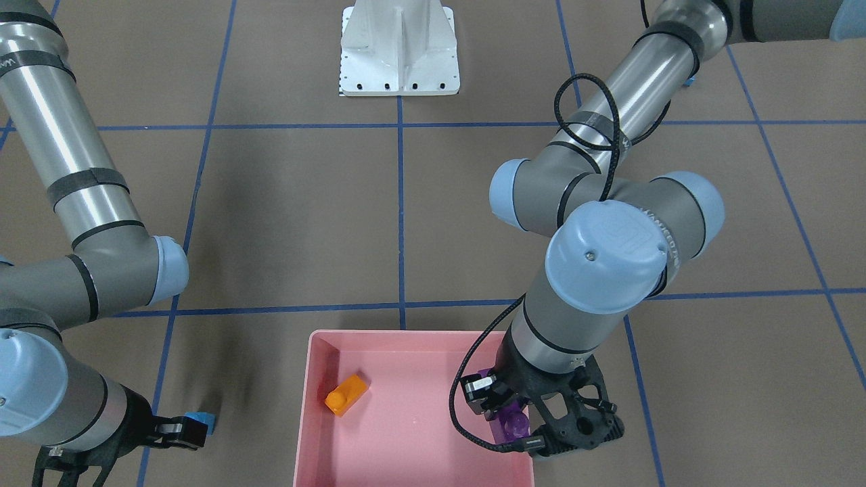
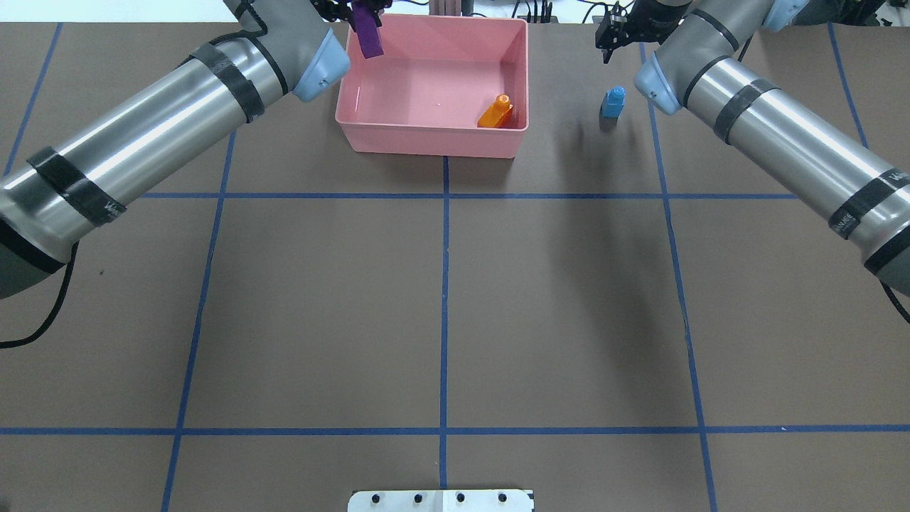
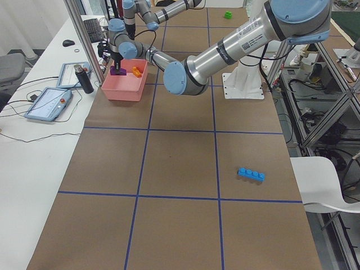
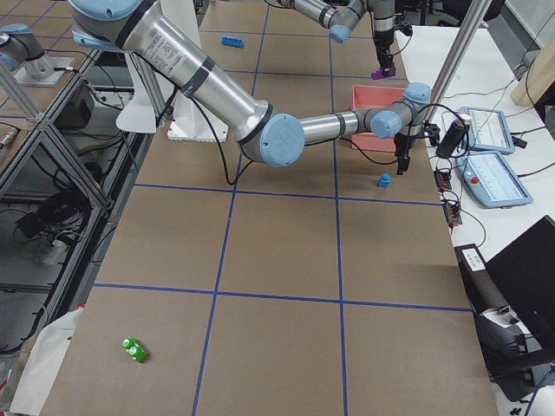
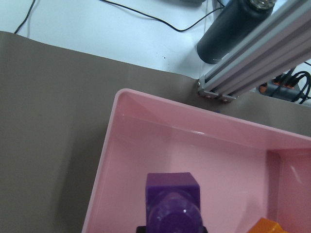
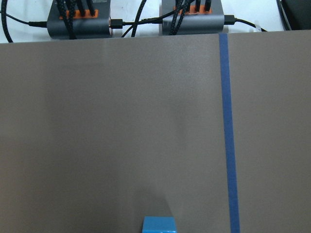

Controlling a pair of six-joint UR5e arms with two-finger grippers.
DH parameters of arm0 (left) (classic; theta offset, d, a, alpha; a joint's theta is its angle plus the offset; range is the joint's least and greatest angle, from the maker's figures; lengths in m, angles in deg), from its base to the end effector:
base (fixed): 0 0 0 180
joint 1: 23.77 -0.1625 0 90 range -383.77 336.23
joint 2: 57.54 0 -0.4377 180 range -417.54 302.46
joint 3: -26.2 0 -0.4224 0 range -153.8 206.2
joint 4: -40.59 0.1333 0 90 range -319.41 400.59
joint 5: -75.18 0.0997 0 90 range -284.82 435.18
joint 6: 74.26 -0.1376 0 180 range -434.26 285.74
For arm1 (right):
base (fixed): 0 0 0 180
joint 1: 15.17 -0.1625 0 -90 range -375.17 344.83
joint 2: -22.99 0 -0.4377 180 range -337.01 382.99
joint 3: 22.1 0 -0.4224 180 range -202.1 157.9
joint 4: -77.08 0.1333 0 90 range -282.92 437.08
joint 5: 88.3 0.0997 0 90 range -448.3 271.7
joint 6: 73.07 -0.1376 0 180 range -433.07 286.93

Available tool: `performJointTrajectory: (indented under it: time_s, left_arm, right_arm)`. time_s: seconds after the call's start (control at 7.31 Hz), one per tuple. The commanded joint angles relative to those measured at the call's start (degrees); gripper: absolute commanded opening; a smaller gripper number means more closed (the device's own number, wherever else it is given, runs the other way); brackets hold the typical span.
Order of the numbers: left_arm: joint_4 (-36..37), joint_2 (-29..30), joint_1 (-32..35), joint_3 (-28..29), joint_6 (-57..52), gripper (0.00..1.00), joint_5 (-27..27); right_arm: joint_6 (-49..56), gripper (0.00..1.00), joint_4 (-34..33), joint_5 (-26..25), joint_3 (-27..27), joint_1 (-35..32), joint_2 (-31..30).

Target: Put all blocks into box

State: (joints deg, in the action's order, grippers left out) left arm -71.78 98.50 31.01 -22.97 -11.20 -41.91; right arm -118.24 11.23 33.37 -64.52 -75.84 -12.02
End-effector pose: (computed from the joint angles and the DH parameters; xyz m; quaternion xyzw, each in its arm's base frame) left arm 0.4843 -0.8085 0.1694 0.0945 0.4368 -0.1223 0.8862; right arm -0.3992 -0.8351 0.4067 0.0493 -0.3674 0.0541 0.9272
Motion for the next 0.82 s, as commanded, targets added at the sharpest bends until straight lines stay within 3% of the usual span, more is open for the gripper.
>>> performJointTrajectory:
  time_s: [0.0, 0.14, 0.27, 0.41, 0.68]
  left_arm:
    - [0.1, 0.2, -2.1, 1.4, -3.3, 0.51, 1.4]
    - [0.1, 0.2, -3.3, 1.4, -4.5, 0.64, 2.6]
    - [0.0, 0.1, -3.4, 1.3, -8.7, 0.94, 3.1]
    - [0.0, 0.1, -3.2, 1.2, -10.1, 1.0, 3.1]
    - [0.0, 0.1, -3.2, 0.7, -10.2, 1.0, 3.0]
  right_arm:
    - [-0.2, 0.99, 0.8, -0.1, 0.8, 0.5, 0.0]
    - [-0.3, 0.99, 0.8, -0.1, 0.8, 0.7, -0.1]
    - [-0.3, 0.99, 0.8, -0.3, 0.8, 1.0, -0.1]
    - [-0.4, 0.99, 0.8, -0.5, 0.8, 1.5, -0.2]
    - [-1.9, 0.99, 0.9, -4.3, 0.8, 4.0, -0.8]
